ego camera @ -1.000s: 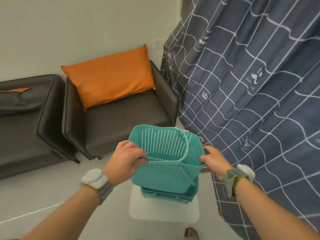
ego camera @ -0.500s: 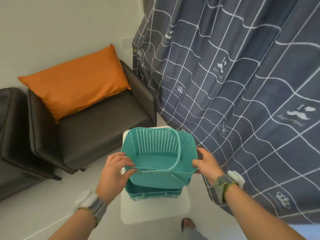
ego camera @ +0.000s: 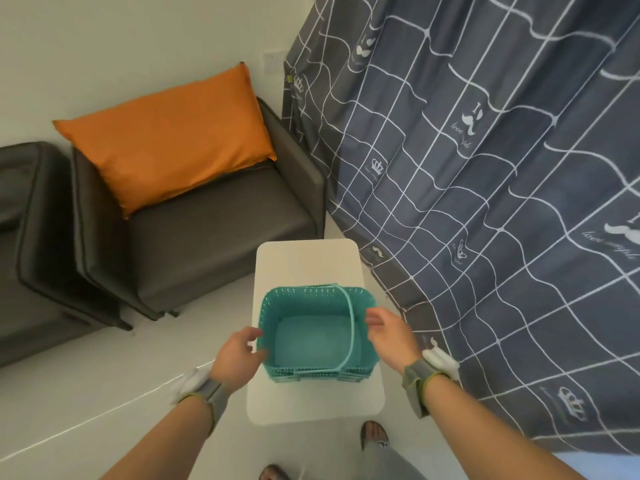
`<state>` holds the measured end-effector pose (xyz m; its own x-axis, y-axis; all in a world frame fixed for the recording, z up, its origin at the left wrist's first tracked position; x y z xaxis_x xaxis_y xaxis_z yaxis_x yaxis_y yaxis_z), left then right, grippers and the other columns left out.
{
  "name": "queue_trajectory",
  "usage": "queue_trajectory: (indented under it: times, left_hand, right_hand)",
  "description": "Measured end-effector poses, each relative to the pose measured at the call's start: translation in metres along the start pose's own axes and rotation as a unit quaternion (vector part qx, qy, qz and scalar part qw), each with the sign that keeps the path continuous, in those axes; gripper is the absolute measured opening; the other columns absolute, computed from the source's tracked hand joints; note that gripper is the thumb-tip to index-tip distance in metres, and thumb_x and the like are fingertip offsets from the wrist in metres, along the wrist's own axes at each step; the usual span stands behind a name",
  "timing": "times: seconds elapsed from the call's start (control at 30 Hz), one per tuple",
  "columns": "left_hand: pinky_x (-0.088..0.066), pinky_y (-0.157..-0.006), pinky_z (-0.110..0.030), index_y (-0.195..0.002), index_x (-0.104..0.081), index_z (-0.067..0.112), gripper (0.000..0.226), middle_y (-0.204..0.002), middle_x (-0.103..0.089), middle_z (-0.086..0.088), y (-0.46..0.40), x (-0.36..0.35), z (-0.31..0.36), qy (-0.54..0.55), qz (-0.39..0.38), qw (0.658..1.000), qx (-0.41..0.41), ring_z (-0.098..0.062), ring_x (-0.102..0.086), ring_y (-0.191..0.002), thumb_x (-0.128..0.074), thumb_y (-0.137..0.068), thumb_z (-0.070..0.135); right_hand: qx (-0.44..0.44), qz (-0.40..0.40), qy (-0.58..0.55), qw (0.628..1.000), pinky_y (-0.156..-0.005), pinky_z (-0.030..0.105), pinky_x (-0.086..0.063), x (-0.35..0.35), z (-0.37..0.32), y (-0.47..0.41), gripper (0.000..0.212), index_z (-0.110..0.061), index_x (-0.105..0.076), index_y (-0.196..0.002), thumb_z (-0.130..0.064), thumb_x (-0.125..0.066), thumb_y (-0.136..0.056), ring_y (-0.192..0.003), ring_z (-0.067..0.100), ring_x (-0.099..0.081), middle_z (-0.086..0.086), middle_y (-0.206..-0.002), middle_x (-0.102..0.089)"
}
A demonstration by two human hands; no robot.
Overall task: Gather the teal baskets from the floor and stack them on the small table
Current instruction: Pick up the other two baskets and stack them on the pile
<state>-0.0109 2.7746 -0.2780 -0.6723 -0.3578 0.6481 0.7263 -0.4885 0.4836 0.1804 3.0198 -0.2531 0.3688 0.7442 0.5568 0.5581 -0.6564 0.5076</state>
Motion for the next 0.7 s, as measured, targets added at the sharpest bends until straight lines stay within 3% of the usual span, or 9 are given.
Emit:
queue_trajectory:
  times: [0.07,0.13,0.23,0.33,0.43,0.5,0.53,0.6,0.7]
  left_hand:
    - [-0.049,-0.095,-0.033,-0.133,-0.055,0.02,0.048,-0.131,-0.063,-0.001,-0.002,-0.01,-0.005,0.001,-0.026,0.999,0.022,-0.022,-0.065,-0.106,-0.064,-0.086,0.024]
    - [-0.049,-0.092,-0.031,-0.135,-0.054,0.019,0.05,-0.131,-0.063,-0.003,-0.003,-0.014,-0.006,0.006,-0.03,0.999,0.039,-0.023,-0.065,-0.105,-0.064,-0.086,0.022]
    - [-0.048,-0.089,-0.031,-0.135,-0.054,0.016,0.051,-0.131,-0.063,-0.005,-0.001,-0.013,-0.003,0.041,-0.018,0.998,0.05,-0.023,-0.065,-0.1,-0.065,-0.086,0.022]
    - [-0.047,-0.097,-0.034,-0.136,-0.053,0.017,0.054,-0.134,-0.061,-0.004,0.0,-0.008,-0.003,0.084,0.005,0.995,0.057,-0.024,-0.063,-0.108,-0.062,-0.088,0.04]
    - [-0.051,-0.098,-0.046,-0.132,-0.052,0.026,0.063,-0.127,-0.062,-0.001,0.001,-0.003,-0.007,0.202,0.019,0.975,0.09,-0.024,-0.064,-0.107,-0.05,-0.084,0.066]
    - [-0.05,-0.096,-0.048,-0.129,-0.047,0.03,0.051,-0.125,-0.056,0.0,0.0,-0.002,-0.01,0.29,0.015,0.949,0.121,-0.025,-0.064,-0.103,-0.04,-0.092,0.064]
    - [-0.05,-0.096,-0.049,-0.129,-0.045,0.031,0.048,-0.125,-0.053,0.0,-0.003,-0.001,-0.012,0.321,0.017,0.938,0.133,-0.027,-0.064,-0.102,-0.036,-0.094,0.063]
    - [-0.049,-0.096,-0.05,-0.136,-0.038,0.032,0.052,-0.127,-0.049,-0.002,-0.005,-0.001,-0.019,0.335,0.018,0.928,0.161,-0.032,-0.063,-0.104,-0.033,-0.095,0.063]
    - [-0.047,-0.096,-0.046,-0.148,-0.028,0.027,0.06,-0.14,-0.048,-0.011,-0.008,0.002,-0.031,0.225,0.036,0.958,0.172,-0.036,-0.057,-0.115,-0.048,-0.095,0.05]
  right_hand:
    - [-0.05,-0.071,0.004,0.996,-0.102,0.034,-0.047,-0.033,0.011,-0.011,0.051,-0.012,-0.054,-0.136,-0.01,-0.055,-0.086,-0.126,0.027,-0.058,0.008,-0.135,-0.063]
    - [-0.086,-0.106,0.025,0.99,-0.091,0.034,-0.048,-0.055,0.016,-0.014,0.042,-0.012,-0.058,-0.127,-0.015,-0.056,-0.085,-0.115,0.031,-0.061,0.011,-0.125,-0.065]
    - [-0.104,-0.078,0.01,0.992,-0.083,0.035,-0.047,-0.065,0.003,-0.008,0.035,-0.006,-0.054,-0.12,-0.014,-0.056,-0.086,-0.104,0.032,-0.061,0.016,-0.117,-0.064]
    - [-0.058,-0.05,0.024,0.997,-0.076,0.027,-0.039,-0.068,-0.021,0.003,0.05,-0.01,-0.04,-0.139,-0.009,-0.052,-0.09,-0.112,0.03,-0.06,0.007,-0.134,-0.056]
    - [0.063,-0.183,-0.028,0.981,-0.078,0.024,-0.046,-0.091,-0.061,0.03,0.054,-0.023,-0.045,-0.143,-0.009,-0.054,-0.092,-0.099,0.016,-0.063,-0.005,-0.133,-0.058]
    - [0.08,-0.299,-0.063,0.949,-0.09,0.018,-0.047,-0.11,-0.065,0.043,0.051,-0.022,-0.048,-0.144,-0.01,-0.056,-0.095,-0.111,0.011,-0.061,-0.004,-0.131,-0.06]
    - [0.068,-0.297,-0.058,0.951,-0.097,0.022,-0.047,-0.109,-0.056,0.038,0.05,-0.02,-0.048,-0.144,-0.01,-0.056,-0.095,-0.118,0.015,-0.059,0.0,-0.133,-0.06]
    - [0.048,-0.19,-0.022,0.98,-0.107,0.033,-0.045,-0.087,-0.029,0.018,0.046,-0.016,-0.055,-0.138,-0.006,-0.055,-0.093,-0.122,0.021,-0.059,0.006,-0.133,-0.062]
    - [-0.034,0.0,0.051,0.998,-0.101,0.029,-0.045,-0.031,0.024,-0.001,0.047,-0.017,-0.055,-0.135,-0.005,-0.055,-0.089,-0.123,0.027,-0.057,0.009,-0.139,-0.054]
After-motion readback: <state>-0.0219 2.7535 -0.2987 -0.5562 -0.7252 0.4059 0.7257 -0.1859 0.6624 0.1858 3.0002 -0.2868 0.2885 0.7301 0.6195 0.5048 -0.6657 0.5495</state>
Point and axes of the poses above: each hand's wrist, its own y-axis away from the middle knuckle, its own x-axis out of the back of the hand, z = x × y, the point moved 8 cm from there along -y, towards the middle knuckle
